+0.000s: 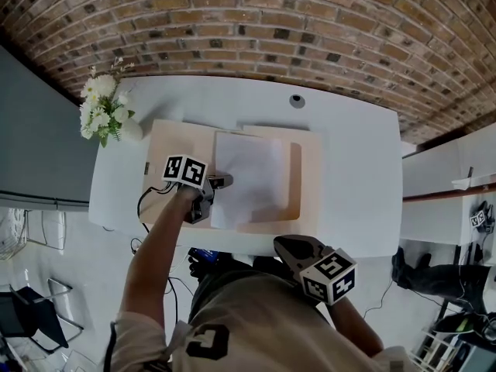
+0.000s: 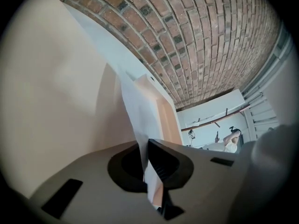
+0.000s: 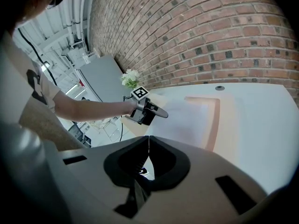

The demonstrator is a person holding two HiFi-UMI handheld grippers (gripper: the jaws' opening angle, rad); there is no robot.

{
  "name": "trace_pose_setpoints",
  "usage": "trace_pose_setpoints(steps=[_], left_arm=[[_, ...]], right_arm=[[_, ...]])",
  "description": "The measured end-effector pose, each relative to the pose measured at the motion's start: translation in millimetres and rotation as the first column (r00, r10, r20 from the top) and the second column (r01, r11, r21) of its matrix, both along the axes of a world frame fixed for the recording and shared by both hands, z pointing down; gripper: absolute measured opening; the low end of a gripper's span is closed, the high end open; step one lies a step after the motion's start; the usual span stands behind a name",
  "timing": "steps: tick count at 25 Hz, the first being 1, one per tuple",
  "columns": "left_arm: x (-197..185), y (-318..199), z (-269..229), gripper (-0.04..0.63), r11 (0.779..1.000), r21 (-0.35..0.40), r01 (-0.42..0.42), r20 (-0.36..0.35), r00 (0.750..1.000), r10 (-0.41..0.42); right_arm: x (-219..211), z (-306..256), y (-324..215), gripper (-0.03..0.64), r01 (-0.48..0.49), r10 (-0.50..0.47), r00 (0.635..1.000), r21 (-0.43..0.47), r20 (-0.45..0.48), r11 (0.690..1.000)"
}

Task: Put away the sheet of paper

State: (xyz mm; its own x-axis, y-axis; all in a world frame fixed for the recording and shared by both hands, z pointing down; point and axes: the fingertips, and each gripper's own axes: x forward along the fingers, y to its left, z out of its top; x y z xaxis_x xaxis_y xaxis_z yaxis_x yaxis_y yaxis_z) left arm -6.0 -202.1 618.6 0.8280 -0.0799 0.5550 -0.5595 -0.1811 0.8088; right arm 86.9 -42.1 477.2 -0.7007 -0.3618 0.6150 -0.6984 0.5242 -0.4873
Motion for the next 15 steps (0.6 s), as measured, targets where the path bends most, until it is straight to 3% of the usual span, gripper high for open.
trace_pose_setpoints(steps=[15], left_arm=[[41,2,-3,0.014,1.000,-0.014,0.000,-0.028,1.000,0.000]], right_arm=[[29,17,6,0.023,0.017,-0.017,1.000,-0.024,-0.001,1.000]])
